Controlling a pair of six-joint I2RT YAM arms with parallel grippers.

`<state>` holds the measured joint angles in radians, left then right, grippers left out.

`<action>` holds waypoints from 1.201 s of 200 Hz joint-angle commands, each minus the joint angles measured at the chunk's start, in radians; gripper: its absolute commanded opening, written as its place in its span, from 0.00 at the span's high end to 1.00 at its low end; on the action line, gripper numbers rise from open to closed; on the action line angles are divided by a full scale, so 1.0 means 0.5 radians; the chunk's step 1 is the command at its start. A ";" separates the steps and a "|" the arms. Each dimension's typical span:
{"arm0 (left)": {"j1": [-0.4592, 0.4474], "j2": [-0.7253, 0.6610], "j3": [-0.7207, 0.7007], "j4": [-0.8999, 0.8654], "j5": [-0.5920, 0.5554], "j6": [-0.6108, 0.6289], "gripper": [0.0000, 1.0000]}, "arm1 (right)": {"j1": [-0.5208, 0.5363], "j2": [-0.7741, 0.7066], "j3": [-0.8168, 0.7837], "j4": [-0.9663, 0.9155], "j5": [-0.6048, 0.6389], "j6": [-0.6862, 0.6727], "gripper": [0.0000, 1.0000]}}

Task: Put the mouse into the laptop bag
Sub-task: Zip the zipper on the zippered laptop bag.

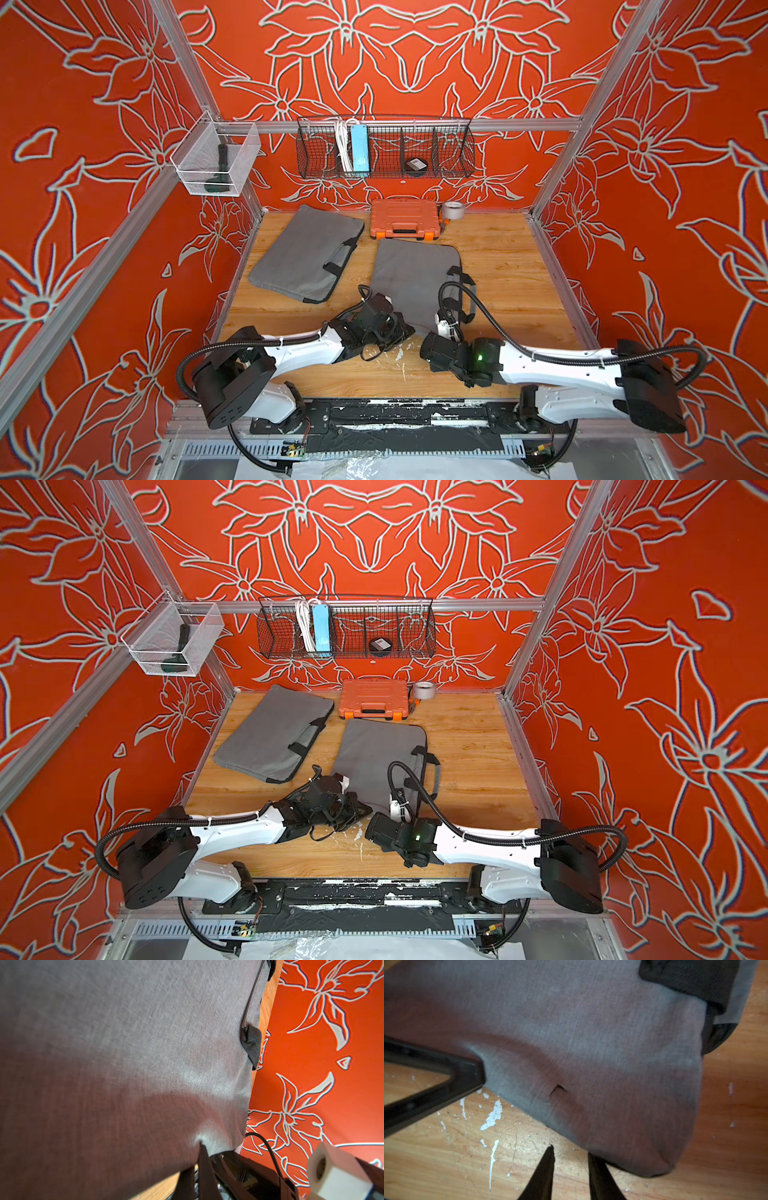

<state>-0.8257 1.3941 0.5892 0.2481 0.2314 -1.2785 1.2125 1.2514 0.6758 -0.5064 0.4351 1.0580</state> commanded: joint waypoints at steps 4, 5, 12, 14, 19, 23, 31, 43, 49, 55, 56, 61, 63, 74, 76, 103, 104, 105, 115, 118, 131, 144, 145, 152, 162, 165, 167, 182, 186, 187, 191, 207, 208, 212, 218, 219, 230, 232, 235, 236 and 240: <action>0.019 -0.063 0.092 0.098 -0.088 0.029 1.00 | 0.014 0.045 -0.013 0.018 0.200 0.070 0.69; 0.019 -0.063 0.095 0.097 -0.088 0.027 1.00 | 0.016 0.046 -0.012 0.019 0.203 0.072 0.69; 0.022 -0.066 0.100 0.090 -0.088 0.029 1.00 | 0.019 0.053 -0.021 0.019 0.224 0.083 0.69; 0.022 -0.067 0.101 0.087 -0.087 0.029 1.00 | 0.019 0.056 -0.024 0.024 0.229 0.083 0.69; 0.022 -0.068 0.102 0.087 -0.086 0.027 1.00 | 0.022 0.058 -0.036 0.037 0.241 0.080 0.69; 0.022 -0.073 0.102 0.087 -0.088 0.029 1.00 | 0.023 0.060 -0.044 0.052 0.248 0.076 0.69; 0.022 -0.076 0.099 0.084 -0.089 0.026 1.00 | 0.022 0.063 -0.063 0.092 0.258 0.068 0.69; 0.025 -0.079 0.097 0.084 -0.091 0.018 1.00 | 0.022 0.064 -0.094 0.170 0.262 0.034 0.68; 0.025 -0.082 0.094 0.086 -0.092 0.017 1.00 | 0.022 0.066 -0.107 0.199 0.266 0.027 0.68; 0.026 -0.078 0.095 0.091 -0.090 0.017 1.00 | 0.023 0.065 -0.116 0.231 0.272 0.021 0.67; 0.025 -0.078 0.095 0.090 -0.089 0.017 1.00 | 0.023 0.065 -0.119 0.235 0.275 0.020 0.67; 0.025 -0.077 0.095 0.089 -0.088 0.014 1.00 | 0.021 0.068 -0.124 0.257 0.279 0.011 0.67; 0.025 -0.076 0.096 0.090 -0.088 0.012 1.00 | 0.022 0.070 -0.123 0.268 0.279 0.006 0.67; 0.025 -0.069 0.096 0.095 -0.082 0.005 1.00 | 0.024 0.086 -0.126 0.318 0.280 -0.021 0.67; 0.025 -0.067 0.099 0.097 -0.082 0.005 1.00 | 0.025 0.089 -0.127 0.323 0.280 -0.025 0.67; 0.028 -0.049 0.120 0.093 -0.063 0.001 1.00 | 0.029 0.154 -0.122 0.347 0.348 -0.018 0.65; 0.028 -0.050 0.121 0.093 -0.064 0.001 1.00 | 0.028 0.157 -0.123 0.350 0.351 -0.016 0.65; 0.030 -0.051 0.122 0.093 -0.064 0.001 1.00 | 0.028 0.160 -0.124 0.350 0.352 -0.015 0.65; 0.034 -0.050 0.131 0.085 -0.064 0.004 1.00 | 0.031 0.185 -0.127 0.356 0.386 0.000 0.64; 0.035 -0.051 0.135 0.082 -0.064 0.004 1.00 | 0.032 0.192 -0.130 0.357 0.395 0.003 0.64; 0.043 -0.051 0.145 0.074 -0.059 0.004 1.00 | 0.033 0.211 -0.144 0.376 0.442 0.011 0.63; 0.050 -0.053 0.150 0.070 -0.049 0.008 1.00 | 0.035 0.221 -0.157 0.389 0.487 0.015 0.63; 0.050 -0.054 0.150 0.069 -0.049 0.009 1.00 | 0.035 0.221 -0.158 0.388 0.491 0.016 0.64; 0.051 -0.054 0.154 0.066 -0.043 0.011 1.00 | 0.035 0.222 -0.158 0.384 0.511 0.025 0.63; 0.053 -0.054 0.154 0.062 -0.042 0.014 1.00 | 0.033 0.210 -0.155 0.374 0.531 0.027 0.65; 0.055 -0.055 0.152 0.062 -0.042 0.012 1.00 | 0.034 0.207 -0.153 0.373 0.536 0.023 0.66; 0.056 -0.055 0.153 0.062 -0.042 0.013 1.00 | 0.034 0.202 -0.152 0.370 0.539 0.021 0.67; 0.062 -0.057 0.143 0.061 -0.042 0.011 1.00 | 0.035 0.171 -0.149 0.356 0.550 0.010 0.83; 0.064 -0.058 0.139 0.059 -0.041 0.011 1.00 | 0.036 0.161 -0.149 0.350 0.550 0.011 0.89; 0.065 -0.058 0.139 0.059 -0.042 0.011 1.00 | 0.036 0.159 -0.147 0.347 0.550 0.012 0.90; 0.068 -0.060 0.133 0.059 -0.042 0.011 1.00 | 0.034 0.152 -0.149 0.336 0.552 0.012 0.95; 0.085 -0.070 0.100 0.062 -0.044 0.008 1.00 | 0.035 0.102 -0.160 0.302 0.546 0.018 1.00; 0.086 -0.070 0.099 0.062 -0.045 0.006 1.00 | 0.035 0.099 -0.162 0.301 0.545 0.017 1.00; 0.090 -0.073 0.090 0.065 -0.045 0.005 1.00 | 0.035 0.084 -0.171 0.302 0.544 0.016 1.00; 0.098 -0.081 0.073 0.065 -0.051 0.003 1.00 | 0.034 0.063 -0.182 0.296 0.533 0.014 1.00; 0.100 -0.082 0.070 0.067 -0.051 0.004 1.00 | 0.033 0.060 -0.185 0.296 0.531 0.014 1.00; 0.117 -0.098 0.040 0.061 -0.066 0.007 1.00 | 0.035 0.023 -0.214 0.293 0.501 0.007 1.00; 0.121 -0.101 0.035 0.057 -0.069 0.007 1.00 | 0.035 0.016 -0.217 0.290 0.497 0.009 1.00; 0.126 -0.104 0.027 0.052 -0.075 0.009 1.00 | 0.035 0.004 -0.223 0.280 0.488 0.011 1.00; 0.128 -0.107 0.024 0.049 -0.075 0.010 1.00 | 0.034 0.001 -0.225 0.275 0.485 0.014 1.00; 0.137 -0.114 0.012 0.042 -0.084 0.010 1.00 | 0.035 -0.013 -0.230 0.252 0.479 0.031 1.00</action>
<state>-0.7967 1.3788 0.6144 0.2203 0.2520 -1.2797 1.2247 1.2881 0.5873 -0.3389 0.6628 1.0595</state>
